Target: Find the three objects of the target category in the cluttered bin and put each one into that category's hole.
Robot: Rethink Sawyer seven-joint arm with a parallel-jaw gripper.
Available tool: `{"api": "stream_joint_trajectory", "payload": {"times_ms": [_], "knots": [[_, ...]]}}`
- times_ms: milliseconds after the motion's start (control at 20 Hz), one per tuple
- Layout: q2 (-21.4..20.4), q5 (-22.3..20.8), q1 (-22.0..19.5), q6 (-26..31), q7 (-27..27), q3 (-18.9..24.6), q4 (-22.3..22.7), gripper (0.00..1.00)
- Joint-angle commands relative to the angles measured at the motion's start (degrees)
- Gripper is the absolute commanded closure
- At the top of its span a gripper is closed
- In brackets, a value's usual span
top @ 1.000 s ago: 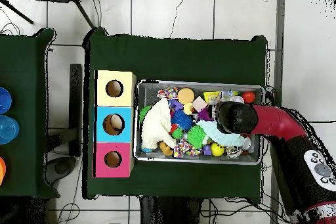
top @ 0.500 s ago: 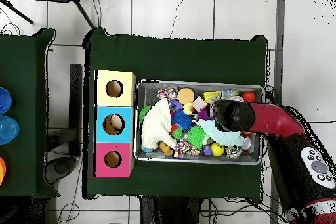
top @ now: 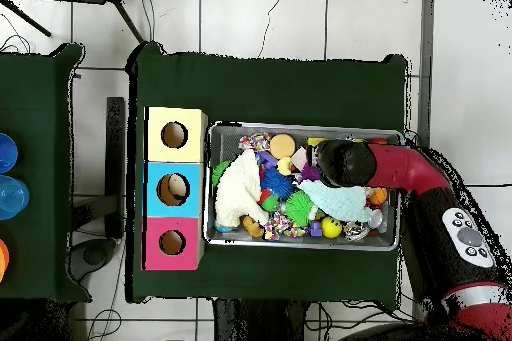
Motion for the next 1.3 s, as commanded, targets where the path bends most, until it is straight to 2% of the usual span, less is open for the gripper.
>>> {"api": "stream_joint_trajectory", "payload": {"times_ms": [50,600,800,1050,1300], "knots": [[5.13,-2.69,0.71,1.07,-5.13,0.93,-6.25,0.00],[4.49,-3.54,-0.03,0.40,-5.88,0.70,-4.91,0.00],[4.10,-4.14,-1.01,-2.36,-6.54,1.64,-3.22,0.00],[4.53,-4.78,-1.13,-3.06,-6.26,1.08,-2.59,0.00],[4.73,-4.61,-1.01,-2.33,-6.69,1.28,-3.52,0.00]]}}
